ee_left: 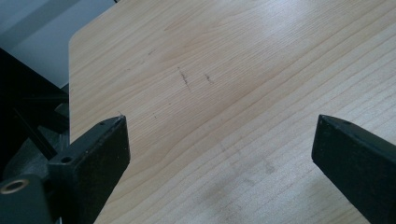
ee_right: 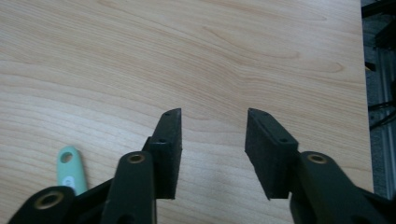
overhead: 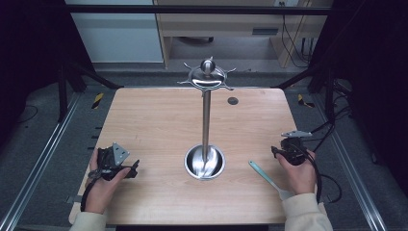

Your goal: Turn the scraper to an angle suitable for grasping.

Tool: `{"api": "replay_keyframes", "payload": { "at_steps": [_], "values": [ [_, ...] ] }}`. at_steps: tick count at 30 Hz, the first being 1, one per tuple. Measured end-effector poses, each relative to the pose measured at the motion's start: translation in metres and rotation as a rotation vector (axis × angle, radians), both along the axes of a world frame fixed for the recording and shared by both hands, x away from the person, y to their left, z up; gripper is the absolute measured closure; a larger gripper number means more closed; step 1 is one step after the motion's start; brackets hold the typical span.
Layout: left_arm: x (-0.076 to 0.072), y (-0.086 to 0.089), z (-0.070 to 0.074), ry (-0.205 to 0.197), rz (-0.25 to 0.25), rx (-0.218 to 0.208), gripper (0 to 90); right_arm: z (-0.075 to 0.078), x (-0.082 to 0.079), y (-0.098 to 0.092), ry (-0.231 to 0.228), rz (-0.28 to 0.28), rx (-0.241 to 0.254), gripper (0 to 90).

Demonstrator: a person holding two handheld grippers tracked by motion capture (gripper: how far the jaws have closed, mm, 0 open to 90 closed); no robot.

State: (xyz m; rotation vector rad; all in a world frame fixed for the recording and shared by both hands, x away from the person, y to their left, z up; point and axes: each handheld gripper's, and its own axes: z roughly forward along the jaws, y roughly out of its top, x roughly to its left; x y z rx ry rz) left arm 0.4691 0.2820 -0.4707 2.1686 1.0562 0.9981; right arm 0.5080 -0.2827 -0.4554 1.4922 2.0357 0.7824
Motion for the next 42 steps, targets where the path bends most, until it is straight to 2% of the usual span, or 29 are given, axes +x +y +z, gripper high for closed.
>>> {"api": "replay_keyframes", "payload": {
  "at_steps": [2, 4, 5, 6, 7, 8, 9, 10, 13, 15, 20, 25, 28, 34, 42],
  "values": [
    [0.0, 0.001, 0.0, 0.003, 0.0, 0.002, 4.1, 0.001, 0.0, 0.002, 0.003, 0.02, 0.01, 65.5],
    [0.0, 0.001, 0.0, 0.002, 0.001, 0.002, 4.1, 0.0, 0.0, 0.003, 0.01, 0.028, 0.002, 68.6],
    [0.0, 0.0, 0.0, 0.004, 0.0, 0.003, 4.1, -0.001, 0.0, 0.007, 0.03, 0.051, -0.005, 73.2],
    [0.0, 0.0, 0.0, 0.005, -0.001, 0.005, 4.1, -0.001, 0.0, 0.007, 0.03, 0.051, -0.005, 73.2],
    [0.0, -0.001, -0.001, 0.005, -0.003, 0.008, 4.1, -0.002, 0.0, 0.011, 0.053, 0.079, -0.03, 77.8],
    [0.0, -0.001, -0.001, 0.005, -0.003, 0.008, 4.1, -0.002, 0.0, 0.011, 0.053, 0.079, -0.03, 77.8],
    [0.0, -0.001, -0.001, 0.007, -0.005, 0.011, 4.1, -0.004, -0.001, 0.017, 0.069, 0.105, -0.061, 81.4],
    [0.0, -0.001, -0.001, 0.007, -0.005, 0.012, 4.1, -0.005, -0.001, 0.019, 0.075, 0.117, -0.07, 82.8],
    [0.0, -0.001, -0.001, 0.005, -0.003, 0.009, 4.1, -0.006, -0.001, 0.023, 0.089, 0.137, -0.073, 86.3],
    [0.0, 0.0, -0.001, 0.007, -0.003, 0.011, 4.2, -0.007, -0.001, 0.027, 0.117, 0.159, -0.072, 90.0],
    [0.0, -0.001, -0.001, 0.006, -0.006, 0.013, 4.2, -0.01, -0.001, 0.03, 0.159, 0.194, -0.044, 90.0],
    [0.0, -0.001, -0.001, 0.007, -0.005, 0.012, 4.2, -0.012, -0.001, 0.033, 0.183, 0.215, -0.036, 90.0],
    [0.0, -0.001, -0.001, 0.007, -0.005, 0.01, 4.2, -0.013, -0.002, 0.037, 0.193, 0.243, -0.046, 90.0],
    [0.0, -0.001, 0.0, 0.006, -0.005, 0.01, 4.3, -0.015, -0.004, 0.045, 0.214, 0.264, -0.047, 90.0],
    [0.0, -0.001, 0.0, 0.007, -0.007, 0.013, 4.3, -0.018, -0.005, 0.054, 0.23, 0.296, -0.074, 90.0]
  ]
}}
